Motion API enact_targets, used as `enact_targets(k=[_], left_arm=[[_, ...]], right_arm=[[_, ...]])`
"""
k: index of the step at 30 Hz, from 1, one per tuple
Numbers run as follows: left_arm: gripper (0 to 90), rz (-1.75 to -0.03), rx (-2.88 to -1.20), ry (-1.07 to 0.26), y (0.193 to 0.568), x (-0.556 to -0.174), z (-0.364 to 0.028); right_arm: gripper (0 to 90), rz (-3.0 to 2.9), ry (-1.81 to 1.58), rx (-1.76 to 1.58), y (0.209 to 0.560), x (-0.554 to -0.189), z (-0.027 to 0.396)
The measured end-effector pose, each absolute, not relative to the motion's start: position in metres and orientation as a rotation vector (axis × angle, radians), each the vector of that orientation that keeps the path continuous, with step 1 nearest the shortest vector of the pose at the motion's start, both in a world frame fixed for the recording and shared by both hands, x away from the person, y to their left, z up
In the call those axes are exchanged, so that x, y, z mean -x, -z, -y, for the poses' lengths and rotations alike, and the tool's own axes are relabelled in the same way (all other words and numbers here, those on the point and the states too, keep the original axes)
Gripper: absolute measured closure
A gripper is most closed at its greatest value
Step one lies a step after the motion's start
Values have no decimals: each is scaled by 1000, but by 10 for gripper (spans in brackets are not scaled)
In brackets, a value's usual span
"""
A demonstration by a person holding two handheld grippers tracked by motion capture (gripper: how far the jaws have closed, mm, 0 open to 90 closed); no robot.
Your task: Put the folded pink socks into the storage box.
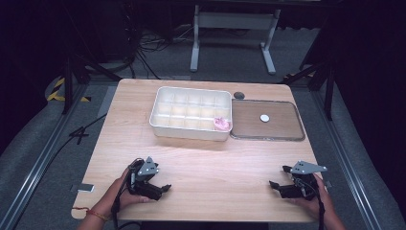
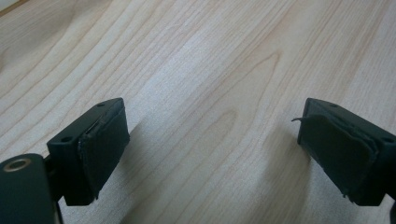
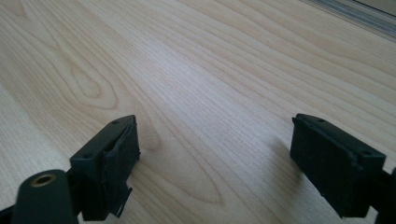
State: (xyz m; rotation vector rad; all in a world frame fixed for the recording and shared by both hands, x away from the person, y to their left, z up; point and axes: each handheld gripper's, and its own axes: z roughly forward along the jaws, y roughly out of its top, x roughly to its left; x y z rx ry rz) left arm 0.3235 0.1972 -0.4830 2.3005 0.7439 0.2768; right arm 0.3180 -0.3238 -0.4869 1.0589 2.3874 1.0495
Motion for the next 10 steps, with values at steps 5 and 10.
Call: enact_targets(k=[5,10], left_arm=[[88,-753,-2292,-281,483,-325,-196],[84,-755,-2293,-278,483,-327,-195]], right_arm=[[158,-2388,-1050,-1059,487,-318,324],[158,-2387,-1050,-1058,487,-318,324]])
